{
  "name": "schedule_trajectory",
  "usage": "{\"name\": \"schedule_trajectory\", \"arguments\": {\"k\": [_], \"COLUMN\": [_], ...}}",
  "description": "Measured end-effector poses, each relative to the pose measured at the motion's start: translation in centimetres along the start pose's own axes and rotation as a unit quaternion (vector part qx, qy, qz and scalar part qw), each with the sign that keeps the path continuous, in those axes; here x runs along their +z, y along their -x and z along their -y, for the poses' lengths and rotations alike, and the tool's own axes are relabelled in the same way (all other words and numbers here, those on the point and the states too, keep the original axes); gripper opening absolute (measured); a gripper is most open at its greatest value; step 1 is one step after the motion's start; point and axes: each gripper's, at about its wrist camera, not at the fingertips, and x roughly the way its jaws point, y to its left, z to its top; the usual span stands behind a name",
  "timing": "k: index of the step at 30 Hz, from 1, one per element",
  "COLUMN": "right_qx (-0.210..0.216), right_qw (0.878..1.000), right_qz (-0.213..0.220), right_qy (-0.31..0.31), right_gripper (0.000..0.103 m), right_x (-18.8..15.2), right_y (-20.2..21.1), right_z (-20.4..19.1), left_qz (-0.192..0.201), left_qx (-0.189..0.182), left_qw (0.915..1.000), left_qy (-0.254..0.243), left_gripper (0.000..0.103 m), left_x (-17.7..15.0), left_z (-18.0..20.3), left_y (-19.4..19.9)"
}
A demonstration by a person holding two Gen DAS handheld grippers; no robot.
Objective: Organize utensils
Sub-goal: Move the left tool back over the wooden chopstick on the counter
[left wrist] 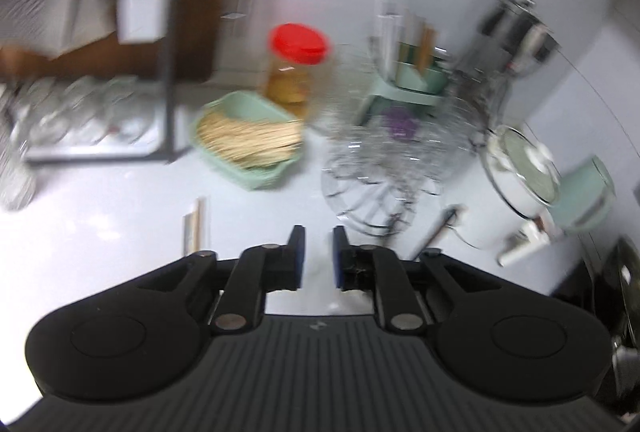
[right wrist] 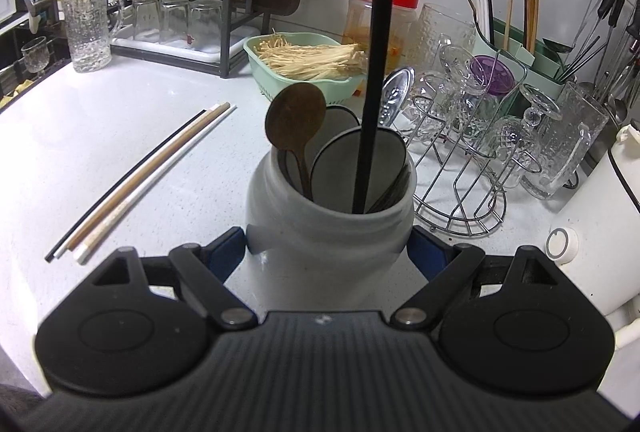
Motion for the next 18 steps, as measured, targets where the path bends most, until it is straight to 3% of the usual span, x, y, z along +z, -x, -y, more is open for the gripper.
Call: {"name": "schedule_trajectory", "arguments": {"k": [3, 6, 14, 18], "right_qx": [-0.002, -0.007, -0.029, -0.037], "right_qw": [1.000, 1.000, 0.999, 0.998], "right_qz": [0.000, -0.001, -0.017, -0.025], "right_qy": [-0.005, -0.010, -0.032, -0.039], "right_gripper": [0.090, 0.090, 0.090, 0.090], "right_x": [0.0, 0.1, 0.4, 0.5], "right_y": [-0.1, -0.1, -0.1, -0.1], "right_z": [0.0, -0.2, -0.6, -0.7], "left_qz": [-0.002, -0.011, -0.058, -0.066], "left_qx": [0.025, 0.028, 0.038, 0.031], "left_qw": [0.9990, 0.9978, 0.9957, 0.9968], "left_qy": [0.037, 0.059, 0.060, 0.031], "left_gripper": [0.024, 0.024, 0.022, 0.018], "left_x": [-1.8, -3.5, -8.5, -10.3], "left_z": [-3.4, -6.1, -11.0, -11.3], "left_y": [-0.9, -1.9, -5.9, -7.2]}}
